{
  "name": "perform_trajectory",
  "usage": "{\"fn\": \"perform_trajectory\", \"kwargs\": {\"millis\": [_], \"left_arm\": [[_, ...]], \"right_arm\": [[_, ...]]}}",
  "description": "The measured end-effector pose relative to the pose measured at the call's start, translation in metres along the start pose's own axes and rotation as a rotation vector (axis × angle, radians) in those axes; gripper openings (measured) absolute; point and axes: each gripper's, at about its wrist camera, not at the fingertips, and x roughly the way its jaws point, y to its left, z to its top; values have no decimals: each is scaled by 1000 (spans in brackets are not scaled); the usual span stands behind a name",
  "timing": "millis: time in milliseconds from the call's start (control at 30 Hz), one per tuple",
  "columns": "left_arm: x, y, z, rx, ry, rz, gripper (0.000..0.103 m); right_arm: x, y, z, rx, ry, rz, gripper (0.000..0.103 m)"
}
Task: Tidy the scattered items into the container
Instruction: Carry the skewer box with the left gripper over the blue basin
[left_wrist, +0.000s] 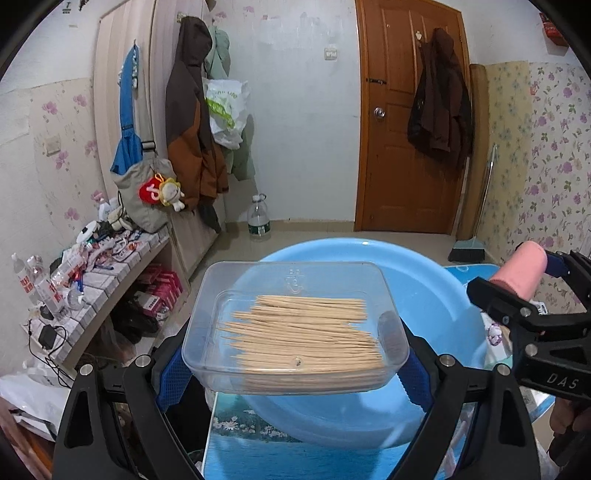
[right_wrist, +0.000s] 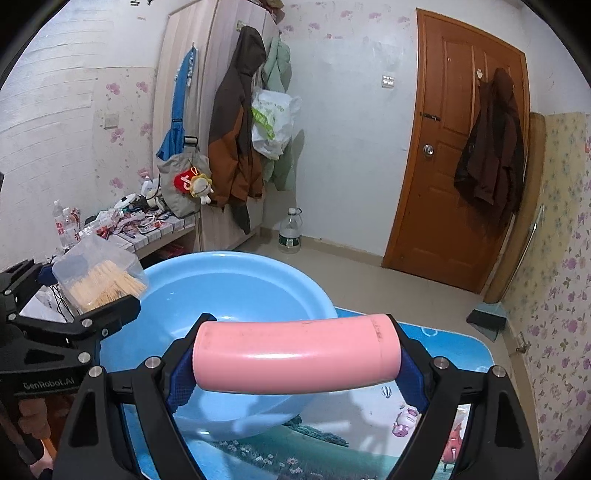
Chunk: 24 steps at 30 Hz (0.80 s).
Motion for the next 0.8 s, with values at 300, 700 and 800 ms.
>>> {"fn": "perform_trajectory", "kwargs": {"millis": [300, 700, 800], "left_arm": [[23, -19, -5, 28, 73, -17, 92], [51, -49, -7, 89, 168, -39, 92], [58, -54, -10, 101, 190, -36, 92]], "right_arm": [[13, -13, 6, 35, 0, -37, 88], [18, -35, 6, 62, 0, -94, 88], [17, -40, 4, 66, 1, -99, 88]]}}
